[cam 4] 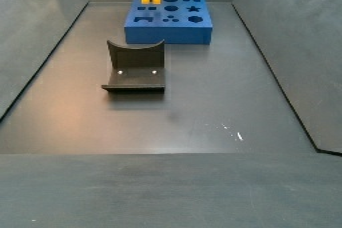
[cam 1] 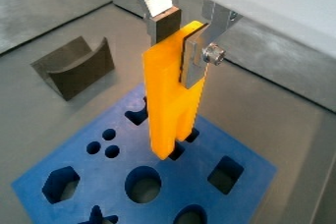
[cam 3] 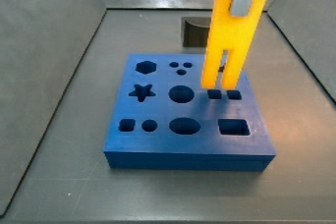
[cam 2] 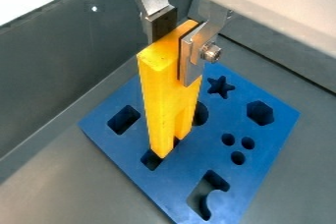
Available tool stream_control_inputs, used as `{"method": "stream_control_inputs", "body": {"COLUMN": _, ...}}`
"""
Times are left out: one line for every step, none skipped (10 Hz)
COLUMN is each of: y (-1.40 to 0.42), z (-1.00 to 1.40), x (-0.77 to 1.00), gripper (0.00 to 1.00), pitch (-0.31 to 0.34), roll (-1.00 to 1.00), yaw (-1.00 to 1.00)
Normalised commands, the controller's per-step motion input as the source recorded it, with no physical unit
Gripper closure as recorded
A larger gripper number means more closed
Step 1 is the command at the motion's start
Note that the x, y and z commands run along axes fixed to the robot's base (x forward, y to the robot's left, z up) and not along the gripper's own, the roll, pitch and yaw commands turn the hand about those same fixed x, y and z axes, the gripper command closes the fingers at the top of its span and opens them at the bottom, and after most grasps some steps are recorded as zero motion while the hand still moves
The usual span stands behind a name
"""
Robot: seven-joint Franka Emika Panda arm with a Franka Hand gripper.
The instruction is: Insert the double-square object.
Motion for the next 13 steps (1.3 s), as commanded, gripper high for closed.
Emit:
{"method": "stream_control_inputs", "body": {"y": -0.03, "z": -0.31, "x": 0.49, "gripper": 1.00, "pitch": 0.131, "roll": 0.00, "yaw": -0.22}}
{"method": "stream_control_inputs", "body": {"y": -0.01, "z": -0.27, "x": 0.53, "gripper": 1.00, "pitch": 0.157, "roll": -0.03, "yaw": -0.18}}
{"method": "stream_control_inputs", "body": {"y": 0.00, "z": -0.13, "x": 0.33, "gripper": 1.00, "pitch": 0.119, "roll": -0.01, "yaw": -0.07}}
{"method": "stream_control_inputs", "body": {"y": 0.00, "z": -0.13, "x": 0.09, "gripper": 1.00, "pitch": 0.070, "roll": 0.00, "yaw": 0.00}}
{"method": "stream_control_inputs", "body": {"y": 0.00, "z": -0.09, "x": 0.17, "gripper": 1.00, "pitch": 0.029, "roll": -0.07, "yaw": 0.00}}
{"method": "stream_control_inputs", "body": {"y": 0.00, "z": -0.10, "x": 0.38, "gripper": 1.00, "pitch": 0.034, "roll": -0.07, "yaw": 0.00}}
{"method": "stream_control_inputs", "body": {"y": 0.00, "z": -0.20, "x": 0.07, "gripper": 1.00, "pitch": 0.000, "roll": -0.02, "yaw": 0.00}}
{"method": "stream_control_inputs", "body": {"y": 0.00, "z": -0.23, "x": 0.00, "gripper": 1.00, "pitch": 0.000, "roll": -0.04, "yaw": 0.02}}
{"method": "stream_control_inputs", "body": {"y": 0.00, "z": -0.29, "x": -0.06, "gripper": 1.00, "pitch": -0.019, "roll": -0.08, "yaw": 0.08}}
{"method": "stream_control_inputs", "body": {"y": 0.00, "z": -0.33, "x": -0.08, "gripper": 1.00, "pitch": -0.040, "roll": -0.15, "yaw": 0.14}}
{"method": "stream_control_inputs", "body": {"y": 0.00, "z": -0.31, "x": 0.00, "gripper": 1.00, "pitch": -0.050, "roll": -0.16, "yaw": 0.17}}
{"method": "stream_control_inputs", "body": {"y": 0.00, "z": -0.31, "x": 0.00, "gripper": 1.00, "pitch": -0.064, "roll": -0.16, "yaw": 0.17}}
{"method": "stream_control_inputs", "body": {"y": 0.00, "z": -0.42, "x": 0.00, "gripper": 1.00, "pitch": -0.069, "roll": -0.13, "yaw": 0.15}}
